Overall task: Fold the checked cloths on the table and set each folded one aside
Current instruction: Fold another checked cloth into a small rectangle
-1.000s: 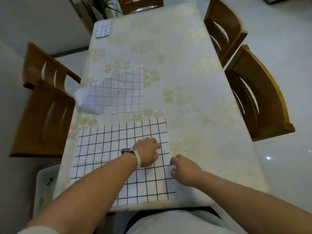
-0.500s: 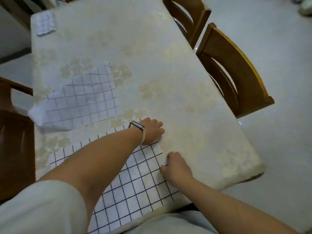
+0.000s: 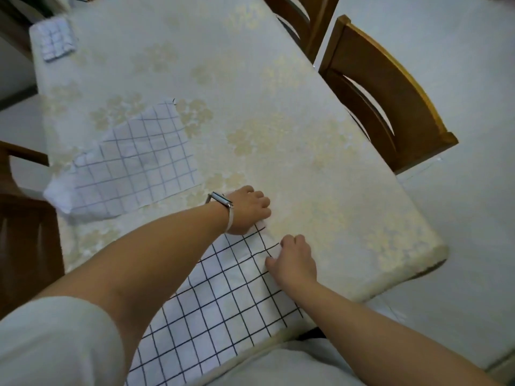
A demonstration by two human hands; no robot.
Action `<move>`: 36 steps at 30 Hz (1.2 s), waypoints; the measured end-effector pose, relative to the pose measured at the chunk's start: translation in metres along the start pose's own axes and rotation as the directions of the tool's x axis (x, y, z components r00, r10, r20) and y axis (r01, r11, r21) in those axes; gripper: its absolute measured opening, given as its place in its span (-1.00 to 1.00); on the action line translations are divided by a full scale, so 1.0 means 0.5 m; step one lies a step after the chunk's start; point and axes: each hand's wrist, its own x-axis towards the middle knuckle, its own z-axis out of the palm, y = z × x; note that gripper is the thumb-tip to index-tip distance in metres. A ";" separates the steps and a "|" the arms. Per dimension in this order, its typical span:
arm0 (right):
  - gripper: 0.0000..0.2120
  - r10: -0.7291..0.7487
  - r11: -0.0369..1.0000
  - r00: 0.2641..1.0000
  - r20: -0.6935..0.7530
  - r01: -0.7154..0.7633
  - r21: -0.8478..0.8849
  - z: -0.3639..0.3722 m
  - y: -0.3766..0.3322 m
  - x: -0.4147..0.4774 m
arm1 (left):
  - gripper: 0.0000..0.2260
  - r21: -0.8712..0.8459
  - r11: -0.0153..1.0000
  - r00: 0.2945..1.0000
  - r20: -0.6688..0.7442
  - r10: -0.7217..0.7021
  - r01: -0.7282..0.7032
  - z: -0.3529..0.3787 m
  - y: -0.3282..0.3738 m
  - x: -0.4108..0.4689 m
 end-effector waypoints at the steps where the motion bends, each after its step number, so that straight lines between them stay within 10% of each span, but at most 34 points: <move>1: -0.62 -0.008 1.000 1.000 -0.004 0.008 0.008 -0.001 -0.001 -0.002 | -0.69 -0.006 1.000 0.999 -0.031 -0.010 0.010 0.000 -0.001 -0.006; 8: -0.95 -0.008 0.991 0.999 0.054 0.000 0.136 -0.026 0.018 -0.007 | -0.68 0.029 0.990 0.986 -0.096 -0.135 0.139 -0.031 -0.025 -0.045; 17: -0.88 -0.015 0.998 1.000 -0.014 0.016 0.060 -0.148 0.069 0.004 | -0.78 0.057 0.970 0.958 -0.175 -0.225 0.238 -0.091 -0.058 -0.039; 36: -0.85 -0.496 0.774 0.843 0.208 0.538 -0.333 -0.086 -0.155 -0.202 | -0.84 -0.043 0.896 0.863 -0.252 -0.438 0.442 0.020 -0.021 -0.351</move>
